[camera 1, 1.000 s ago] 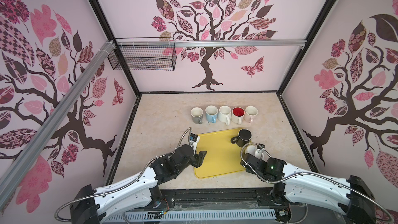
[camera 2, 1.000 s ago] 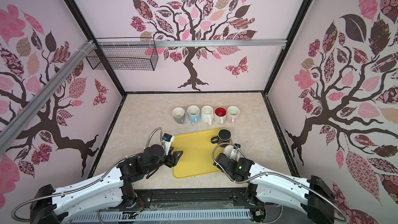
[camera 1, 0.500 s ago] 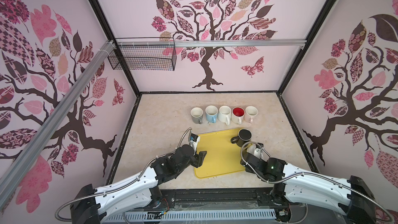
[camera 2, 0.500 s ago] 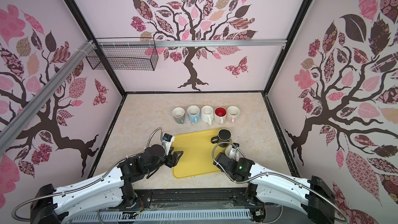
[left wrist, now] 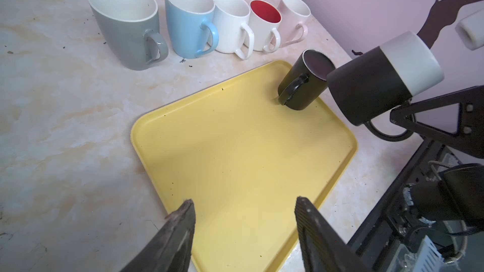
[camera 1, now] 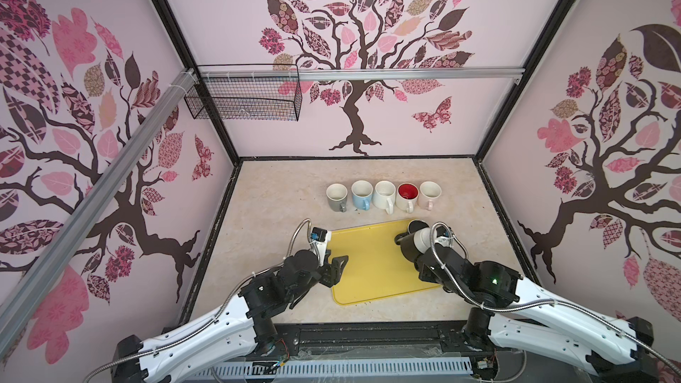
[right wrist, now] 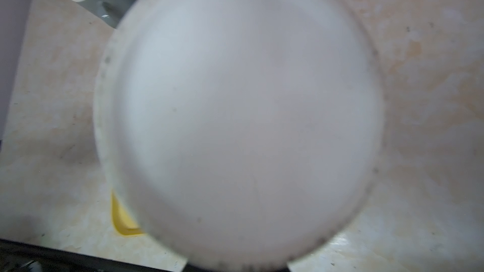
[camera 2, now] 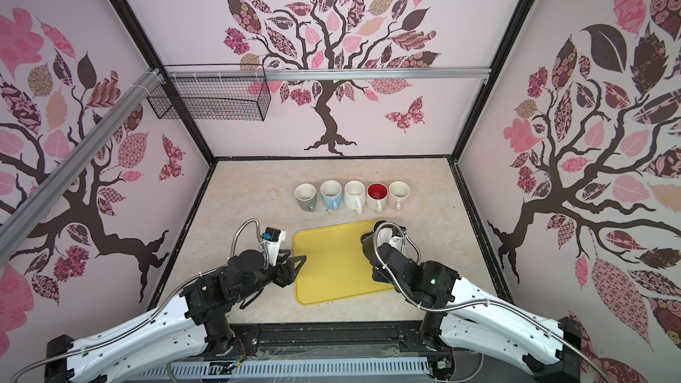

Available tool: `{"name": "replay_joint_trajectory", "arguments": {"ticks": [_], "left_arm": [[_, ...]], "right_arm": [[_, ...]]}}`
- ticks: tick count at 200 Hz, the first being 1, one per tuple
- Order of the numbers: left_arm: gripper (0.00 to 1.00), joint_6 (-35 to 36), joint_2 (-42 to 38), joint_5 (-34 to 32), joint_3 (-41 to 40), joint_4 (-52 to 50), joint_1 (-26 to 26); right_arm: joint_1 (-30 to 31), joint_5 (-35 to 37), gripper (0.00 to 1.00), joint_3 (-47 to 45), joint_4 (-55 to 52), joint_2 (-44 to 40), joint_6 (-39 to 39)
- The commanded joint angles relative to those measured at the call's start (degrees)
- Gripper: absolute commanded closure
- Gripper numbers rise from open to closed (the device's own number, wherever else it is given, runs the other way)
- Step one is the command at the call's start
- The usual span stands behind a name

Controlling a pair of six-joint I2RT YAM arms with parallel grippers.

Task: Turn the mug right side up
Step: Pick up the mug from the tray, then place the mug at the top-center of the table.

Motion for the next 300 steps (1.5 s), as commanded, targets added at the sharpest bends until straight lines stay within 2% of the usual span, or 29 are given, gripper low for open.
{"name": "replay_joint_trajectory", "arguments": {"ticks": [1,56,91,132,175,232,300], "left_arm": [[0.37,-2.72,-3.59,0.69,1.02,-0.35,0.26],[0.38,-7.42,-14.83,3.1,-0.3,3.11,0.26],[0.4,-10.51,-20.23,3.63,-2.32,6.5,0.31],[0.42,-14.68,-24.31,5.62,-6.42,13.08,0.35],[0.43,-16.19,-25.48,7.74,-8.65,17.68,0.34],[0.44,-18.15,-20.17,10.61,-9.74,24.22,0.35],[0.45,-18.33,-16.92,12.48,-9.87,29.97,0.44]], "right_arm": [[-0.19,-4.39,1.0,2.11,13.49,-1.84,-3.18],[-0.14,-19.39,1.0,-3.98,42.8,-2.64,-4.29],[-0.22,-25.59,1.0,-4.82,52.0,-0.95,-3.0],[-0.11,-32.15,1.0,-8.51,69.02,1.5,0.56],[-0.14,-35.88,1.0,-9.93,79.03,6.04,4.05],[-0.15,-38.74,1.0,-11.4,89.55,10.71,7.77],[-0.08,-39.66,1.0,-11.9,92.66,13.16,8.34]]}}
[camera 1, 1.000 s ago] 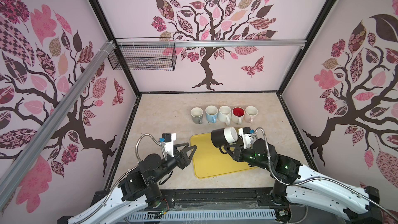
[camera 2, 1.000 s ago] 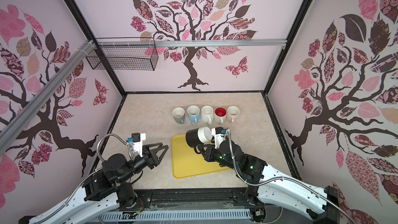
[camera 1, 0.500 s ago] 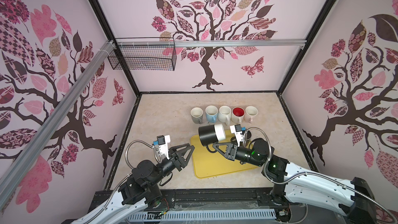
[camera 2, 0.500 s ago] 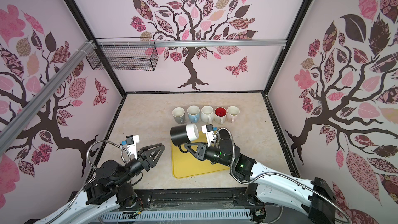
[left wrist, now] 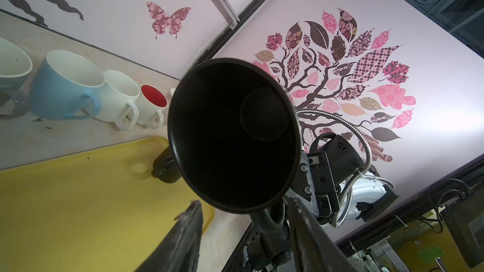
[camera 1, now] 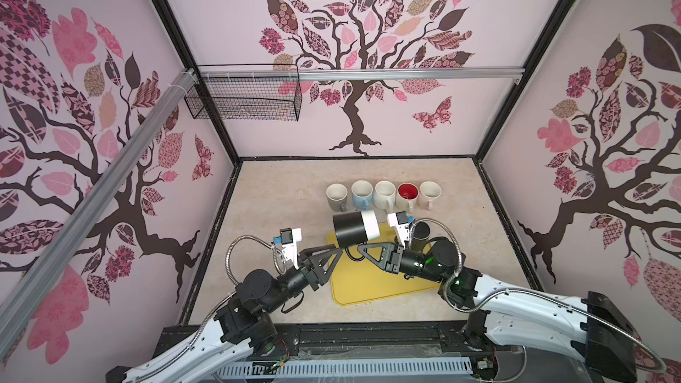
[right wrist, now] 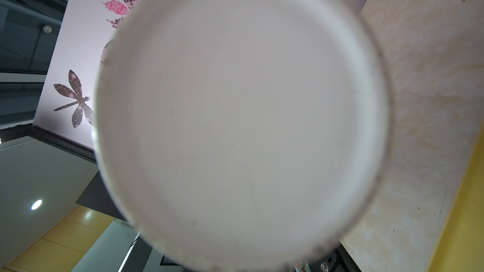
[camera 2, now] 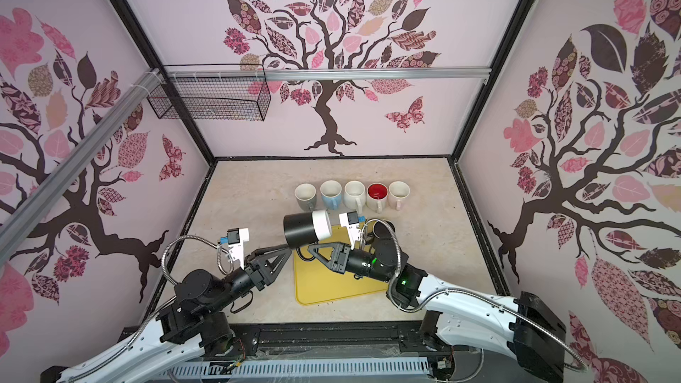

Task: Turn the mug right side up
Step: Place the mug at the top-center of the table.

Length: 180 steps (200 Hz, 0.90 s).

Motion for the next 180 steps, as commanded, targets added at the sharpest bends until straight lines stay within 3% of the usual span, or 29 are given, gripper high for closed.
{"name": "replay_joint_trajectory", "arguments": {"ticks": [1,91,180], "left_arm": [[0.45,-0.46,0.99,1.6,-1.26,5.41,0.33],[0.5,-3.05,5.7,4.22,-1.77,11.48,0.59],[0.49,-1.38,0.51,0.45,-1.29,2.99,0.85]], "right_arm": [[-0.09,-1.13,1.0,1.73,9.38,0.1,0.1],[-0.13,-0.45,1.0,1.5,10.68,0.75,-0.62],[-0.19,5.47,1.0,4.71,-3.75,-6.09,-9.36]]}}
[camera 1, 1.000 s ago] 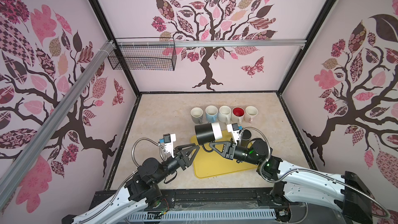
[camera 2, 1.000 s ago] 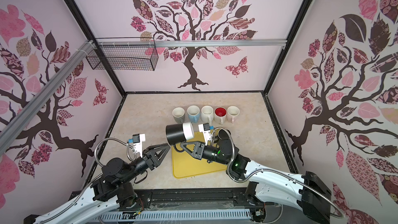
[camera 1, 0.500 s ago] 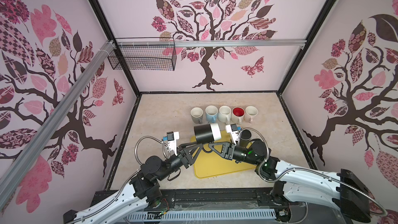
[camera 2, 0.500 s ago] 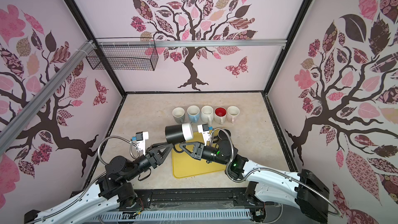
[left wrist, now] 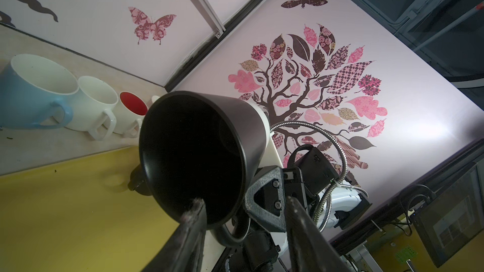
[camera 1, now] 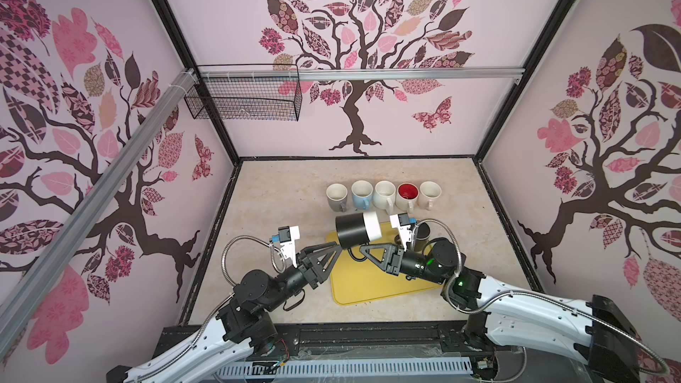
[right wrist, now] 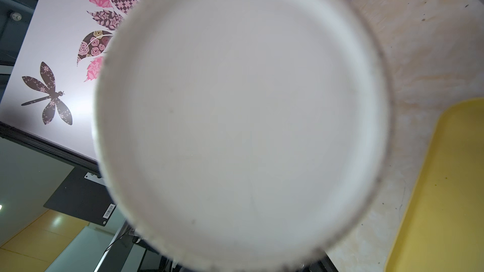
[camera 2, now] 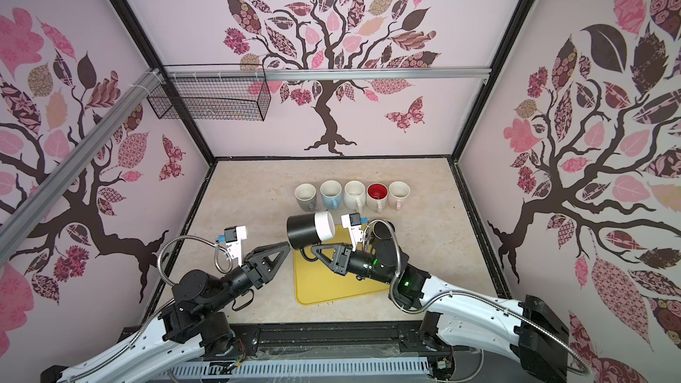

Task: Turn the mug right side up
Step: Place the mug at the top-center of the table.

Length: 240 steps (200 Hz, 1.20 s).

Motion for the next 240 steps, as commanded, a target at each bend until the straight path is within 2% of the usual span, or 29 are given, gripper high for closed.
{"name": "replay_joint_trajectory", "arguments": {"ticks": [1,31,92,172,240], "left_arm": [[0.49,1.18,0.16,-0.62,-0.79,-1.47,0.26],[0.49,0.88,1.54,0.33,-0.89,-0.26,0.26],[0.49,0.03,5.88,3.36,-0.9,4.7,0.34],[0.54,-1.17,4.65,3.85,-1.38,6.26,1.83],[0.65,-8.69,5.78,10.8,-4.13,14.27,8.87]], "right_arm": [[-0.12,2.11,1.0,4.8,3.01,-2.71,-3.76],[-0.12,1.15,1.0,6.02,3.36,-1.5,-4.61],[-0.13,-3.09,1.0,6.51,13.31,4.64,-1.72],[-0.11,-6.81,1.0,5.15,20.62,7.34,0.41],[-0.13,-11.28,1.0,3.86,30.31,12.69,4.44]]}}
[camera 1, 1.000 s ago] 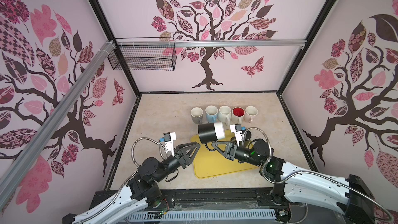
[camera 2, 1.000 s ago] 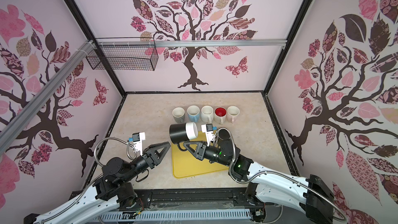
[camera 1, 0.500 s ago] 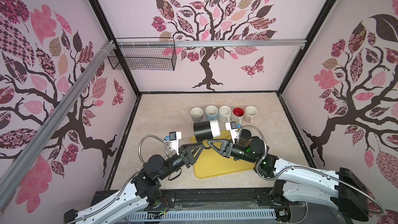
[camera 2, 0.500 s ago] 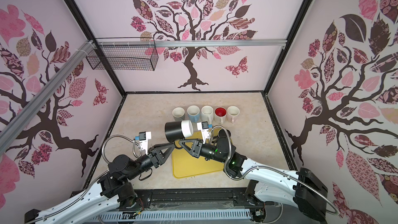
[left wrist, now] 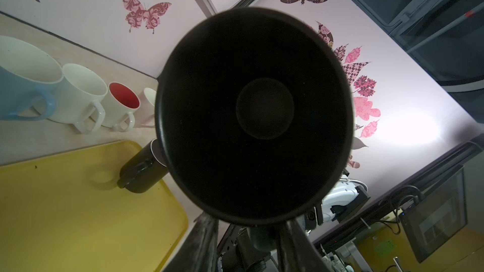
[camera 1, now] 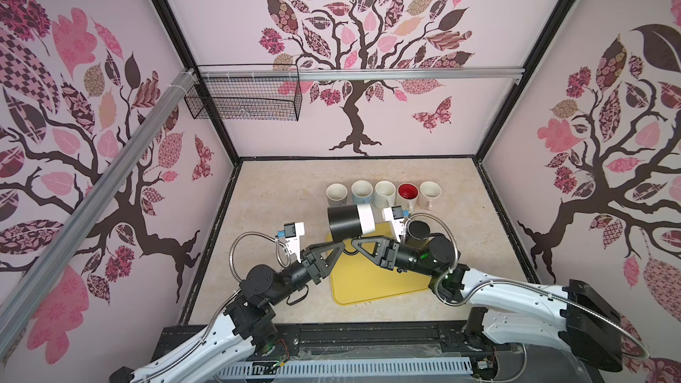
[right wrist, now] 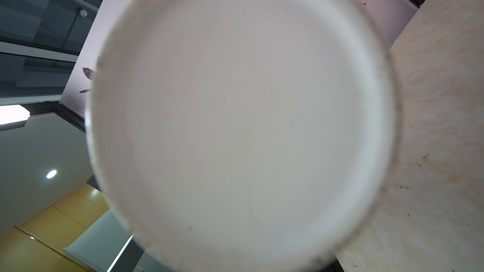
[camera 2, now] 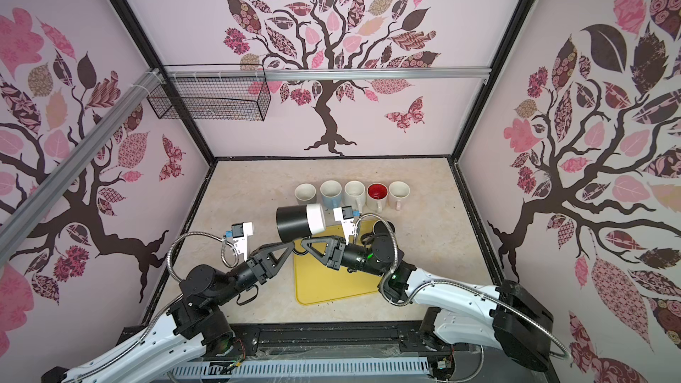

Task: Turn the mug right side up
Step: Place the mug at the top-center of the table.

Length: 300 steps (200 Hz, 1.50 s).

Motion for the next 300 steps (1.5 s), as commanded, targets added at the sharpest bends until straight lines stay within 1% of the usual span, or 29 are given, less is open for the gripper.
{"name": "replay_joint_trajectory", "arguments": {"ticks": [1,46,95,165,186,258,290,300], "left_arm": [[0.65,-3.63,0.46,2.36,-2.15,5.63,2.56],[0.65,-4.53,1.45,3.47,-2.39,7.52,3.06],[0.66,-4.36,2.06,3.73,-2.28,7.79,3.13],[0.7,-3.96,1.98,3.69,-1.77,7.26,3.13],[0.73,-4.0,1.83,3.5,-1.76,7.26,3.13],[0.76,-3.86,1.75,3.18,-1.67,7.13,3.1],[0.79,-3.75,1.77,3.07,-1.49,7.08,3.13],[0.82,-3.66,1.81,3.1,-1.5,7.08,3.07]], "right_arm": [[0.53,-4.42,1.0,1.73,10.47,1.47,1.77],[0.54,-4.37,1.0,1.73,12.18,3.63,2.46],[0.56,-4.21,1.0,2.21,9.6,4.35,1.11],[0.73,-3.7,1.0,2.07,8.53,6.18,-0.11],[0.98,-3.21,1.0,2.08,7.98,6.62,-0.65],[1.5,-2.29,1.0,0.99,8.26,8.88,-1.08],[1.6,-1.98,1.0,0.07,10.17,10.9,-0.27],[1.52,-2.01,1.0,-0.08,10.73,11.49,-0.03]]}}
